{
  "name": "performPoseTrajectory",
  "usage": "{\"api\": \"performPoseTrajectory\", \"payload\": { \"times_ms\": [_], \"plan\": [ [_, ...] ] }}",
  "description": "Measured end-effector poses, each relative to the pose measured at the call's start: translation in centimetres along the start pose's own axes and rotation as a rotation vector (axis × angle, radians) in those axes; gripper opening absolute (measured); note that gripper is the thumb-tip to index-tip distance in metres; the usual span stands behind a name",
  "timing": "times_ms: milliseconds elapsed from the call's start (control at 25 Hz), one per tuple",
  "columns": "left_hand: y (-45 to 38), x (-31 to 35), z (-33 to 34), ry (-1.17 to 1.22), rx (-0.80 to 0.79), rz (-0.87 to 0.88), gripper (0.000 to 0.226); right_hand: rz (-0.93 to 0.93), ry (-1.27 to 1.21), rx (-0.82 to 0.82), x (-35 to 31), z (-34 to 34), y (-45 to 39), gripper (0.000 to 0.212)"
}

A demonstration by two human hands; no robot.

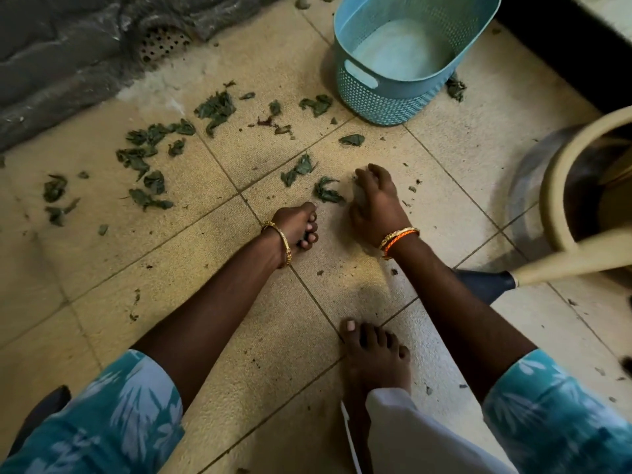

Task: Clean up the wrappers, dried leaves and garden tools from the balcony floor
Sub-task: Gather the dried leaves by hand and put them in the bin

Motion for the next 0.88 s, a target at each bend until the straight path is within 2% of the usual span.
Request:
{"api": "performPoseTrajectory", "payload": {
  "times_ms": [120,280,400,480,640,720,800,880],
  "plan": [
    [0.1,-0.3,-0.8,0.021,0.049,0.011,0.036,-0.079,0.065,-0.042,-1.5,2.7,-0.3,0.064],
    [0.1,-0.1,-1.2,0.069,0.094,0.034,0.035,-0.269,0.154,0.035,-2.3,4.9,0.0,0.037],
    [-0.1,-0.2,-1.5,0.072,0.094,0.024,0.035,-0.401,0.142,0.093,-1.6,4.0,1.6,0.03],
    [-0.2,-0.4,-1.6,0.071,0.08,0.014,0.035,-0.356,0.059,0.12,-0.8,2.7,2.3,0.034],
    [-0.2,-0.6,-1.4,0.083,0.062,-0.003,0.034,-0.129,-0.248,0.273,1.1,-0.2,3.9,0.02],
    [-0.1,-0.5,-1.4,0.1,0.061,0.002,0.034,0.004,-0.361,0.228,2.0,-1.1,4.5,0.025],
    [-0.1,-0.6,-1.2,0.107,0.058,0.003,0.034,0.019,-0.243,0.13,2.4,-1.2,4.8,0.042],
    [-0.1,-0.7,-0.8,0.093,0.049,-0.003,0.033,-0.049,-0.071,-0.02,2.1,-0.6,4.8,0.067]
  ]
}}
Point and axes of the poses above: each hand's wrist, its own y-axis away from the middle knuckle, its own z-axis out of the palm, x = y × z, the point moved 2 cm from there along -y, towards the middle knuckle, and after that the axes turned 11 degrees about -x, right-handed, at the moved point
